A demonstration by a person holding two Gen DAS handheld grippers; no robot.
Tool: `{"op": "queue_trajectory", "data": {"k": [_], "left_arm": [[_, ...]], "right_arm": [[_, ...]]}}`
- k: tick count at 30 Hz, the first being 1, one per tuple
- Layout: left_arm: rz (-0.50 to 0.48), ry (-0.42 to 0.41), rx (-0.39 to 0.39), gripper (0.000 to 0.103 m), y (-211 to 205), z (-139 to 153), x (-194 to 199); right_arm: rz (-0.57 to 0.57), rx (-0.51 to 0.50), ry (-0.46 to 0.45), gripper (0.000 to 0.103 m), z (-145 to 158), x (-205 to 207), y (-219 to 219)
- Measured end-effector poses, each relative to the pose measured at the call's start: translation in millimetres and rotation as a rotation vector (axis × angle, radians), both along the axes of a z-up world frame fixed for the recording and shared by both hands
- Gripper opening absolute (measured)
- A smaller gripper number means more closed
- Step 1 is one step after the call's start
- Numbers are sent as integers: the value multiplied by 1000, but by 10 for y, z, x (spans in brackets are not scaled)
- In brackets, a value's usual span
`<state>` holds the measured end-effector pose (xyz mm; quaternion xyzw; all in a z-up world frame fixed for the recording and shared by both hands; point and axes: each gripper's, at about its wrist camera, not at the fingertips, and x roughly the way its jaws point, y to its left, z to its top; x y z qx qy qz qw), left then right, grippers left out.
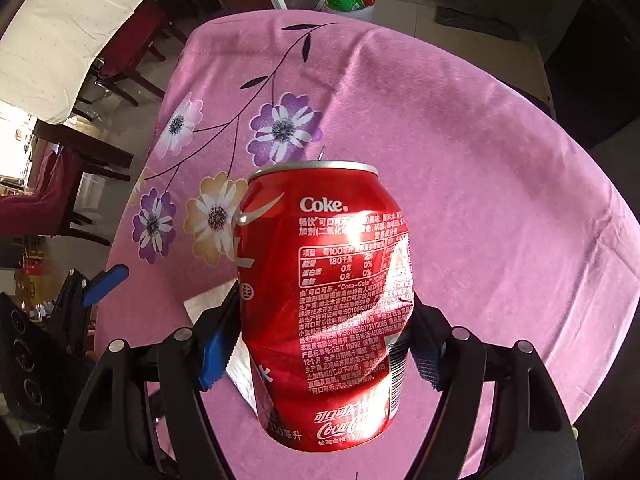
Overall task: Collect trash
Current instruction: 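Carry the Coke can over the bin and open the right gripper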
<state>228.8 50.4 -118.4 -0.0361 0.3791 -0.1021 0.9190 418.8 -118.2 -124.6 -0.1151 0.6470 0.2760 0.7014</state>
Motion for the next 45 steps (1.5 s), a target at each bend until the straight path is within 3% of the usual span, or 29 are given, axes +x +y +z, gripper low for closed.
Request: {"op": "queue_trajectory", "data": {"k": [4, 10, 15, 21, 27, 28, 29, 32, 36, 45], "left_arm": [[-14, 1, 9, 96, -40, 0, -4], [-52, 2, 24, 96, -137, -14, -30], [-84, -9, 33, 96, -225, -11, -52], [-97, 4, 49, 96, -285, -55, -38], [-101, 6, 60, 96, -294, -74, -24], [-101, 7, 60, 96, -294, -75, -23], [-101, 8, 60, 96, -294, -77, -22], [-98, 11, 63, 96, -291, -87, -16], [-110, 13, 64, 96, -312, -91, -24], [-159, 53, 80, 96, -483, -190, -21]], "right_arm": [[-105, 18, -18, 73, 200, -124, -795], [-449, -20, -47, 73, 284, -416, -2691], [-696, -118, 23, 73, 7, -778, -4093], [-842, -165, 146, 73, -428, -1068, -5013], [-780, -190, 249, 73, -753, -1029, -5072], [-767, -210, 266, 75, -794, -1015, -5048], [-756, -225, 280, 85, -817, -997, -5028], [-755, -259, 226, 89, -708, -978, -5048], [-788, -209, 141, 89, -410, -1167, -5051], [-816, 36, -46, 89, 49, -1893, -4768]]}}
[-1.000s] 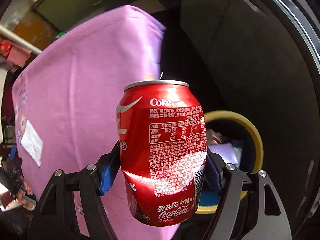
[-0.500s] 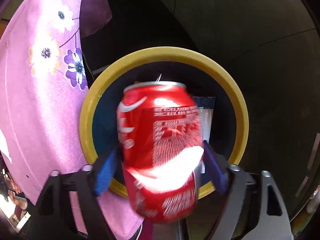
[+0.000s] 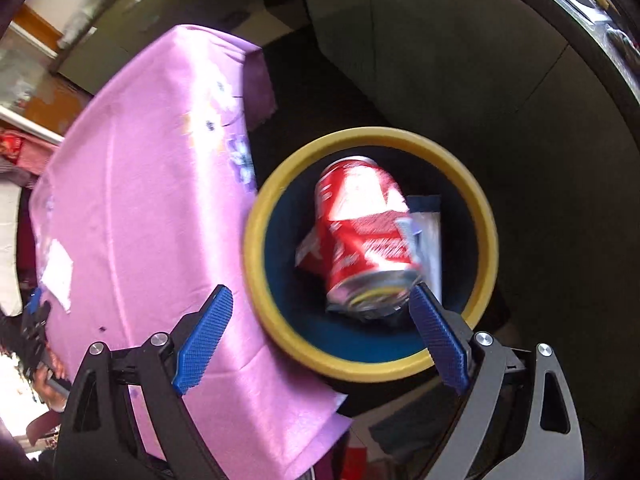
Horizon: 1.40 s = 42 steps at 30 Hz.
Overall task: Collect trash
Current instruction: 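Carry the Coke can over the bin and open the right gripper, then grasp the white paper napkin with the left gripper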
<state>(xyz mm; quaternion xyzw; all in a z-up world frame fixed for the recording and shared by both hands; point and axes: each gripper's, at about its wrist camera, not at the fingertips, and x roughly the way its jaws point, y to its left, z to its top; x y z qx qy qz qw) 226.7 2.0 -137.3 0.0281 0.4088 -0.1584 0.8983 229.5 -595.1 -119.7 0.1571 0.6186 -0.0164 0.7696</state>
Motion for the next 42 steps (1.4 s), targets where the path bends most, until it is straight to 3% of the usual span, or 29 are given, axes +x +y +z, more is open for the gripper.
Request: {"op": "queue_trajectory", "data": {"k": [4, 7, 11, 18, 27, 29, 32, 36, 39, 42], "left_arm": [[-14, 41, 61, 96, -181, -44, -8], [-32, -11, 165, 96, -359, 69, -36], [-114, -54, 234, 96, -547, 185, 80], [-162, 41, 302, 96, -582, -38, 458], [-137, 188, 172, 95, -440, -136, 579], [-133, 182, 169, 93, -445, -135, 546], [-150, 171, 164, 78, -483, -79, 464], [-167, 166, 153, 33, -538, 3, 377], [-155, 172, 138, 7, -518, 29, 336], [-147, 189, 96, 1, -486, 62, 327]], "right_arm": [[37, 70, -63, 89, -17, -264, 198], [82, 105, -88, 89, -96, -313, 375], [141, 142, -133, 89, -108, -366, 519], [241, 176, -182, 89, -91, -454, 782], [283, 207, -190, 89, -148, -514, 861], [286, 211, -189, 89, -173, -502, 871], [294, 221, -191, 89, -186, -498, 901], [308, 222, -193, 89, -174, -493, 968], [318, 222, -197, 89, -158, -495, 1008], [328, 221, -200, 89, -144, -505, 1042]]}}
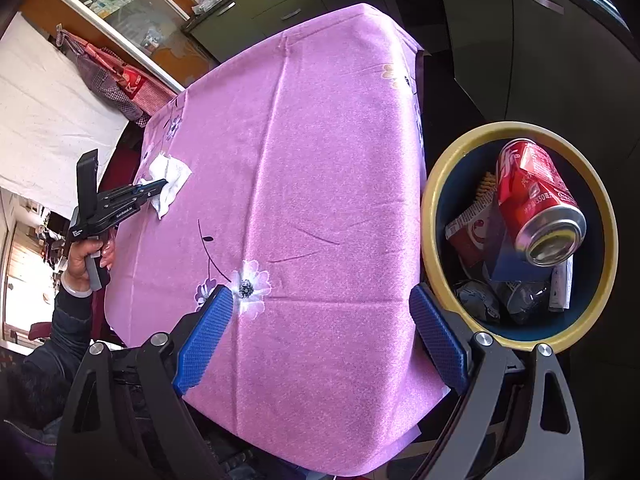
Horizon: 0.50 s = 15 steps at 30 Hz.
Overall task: Collect trash
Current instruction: 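Grasp the white paper napkin with the left gripper, then carry the napkin over the bin and open the left gripper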
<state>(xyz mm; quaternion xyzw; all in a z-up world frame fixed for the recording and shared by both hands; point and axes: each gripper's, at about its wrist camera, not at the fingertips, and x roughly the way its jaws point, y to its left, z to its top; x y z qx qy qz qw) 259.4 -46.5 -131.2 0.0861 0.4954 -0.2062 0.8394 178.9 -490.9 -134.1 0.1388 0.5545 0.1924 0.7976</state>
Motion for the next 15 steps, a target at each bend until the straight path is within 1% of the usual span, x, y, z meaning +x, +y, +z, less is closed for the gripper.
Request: {"op": "queue_trajectory", "data": {"k": [1, 4, 6, 9, 15], "left_arm": [[2, 2, -11, 1, 4, 21, -15], [-9, -27, -9, 0, -33, 122, -88], [-24, -51, -14, 0, -82, 229, -155], [-50, -91, -2, 0, -162, 398, -239], [-92, -148, 2, 0, -311, 689, -388]], "right_arm": [[2, -1, -1, 89, 6, -5, 8], [6, 1, -8, 89, 30, -7, 19], [8, -2, -12, 89, 44, -8, 32], [16, 0, -17, 89, 60, -10, 55], [28, 5, -23, 89, 59, -24, 71]]}}
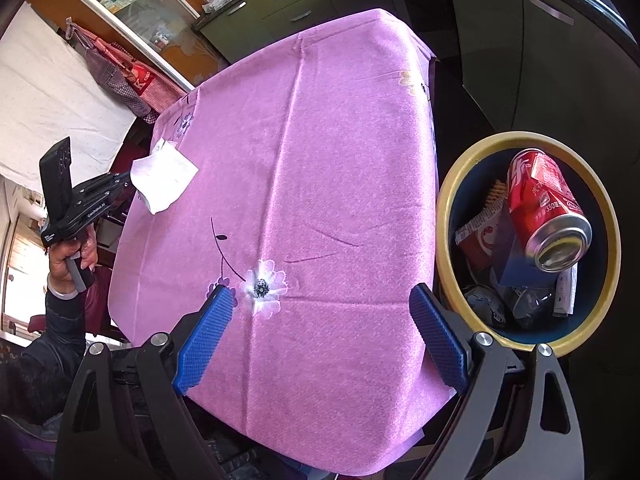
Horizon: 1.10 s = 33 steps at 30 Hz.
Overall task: Collect trash
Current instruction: 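Carry the napkin over the bin and open the left gripper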
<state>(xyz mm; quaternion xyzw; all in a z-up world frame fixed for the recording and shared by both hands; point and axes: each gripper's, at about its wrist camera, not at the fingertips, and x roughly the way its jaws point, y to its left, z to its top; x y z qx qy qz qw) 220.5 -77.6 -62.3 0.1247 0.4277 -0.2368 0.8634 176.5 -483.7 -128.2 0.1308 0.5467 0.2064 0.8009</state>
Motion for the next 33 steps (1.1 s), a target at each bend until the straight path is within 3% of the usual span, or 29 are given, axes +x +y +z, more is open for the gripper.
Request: {"op": "queue_trajectory", "data": {"k": [9, 21, 33], "left_arm": [[-70, -55, 3, 0, -288, 285, -160], [-179, -71, 7, 0, -825, 381, -195], [-397, -53, -6, 0, -2036, 424, -178]], "right_arm": [[-10, 5, -14, 89, 23, -58, -60], [-35, 0, -32, 89, 50, -210, -234], [-158, -2, -50, 89, 27, -629, -857]]}}
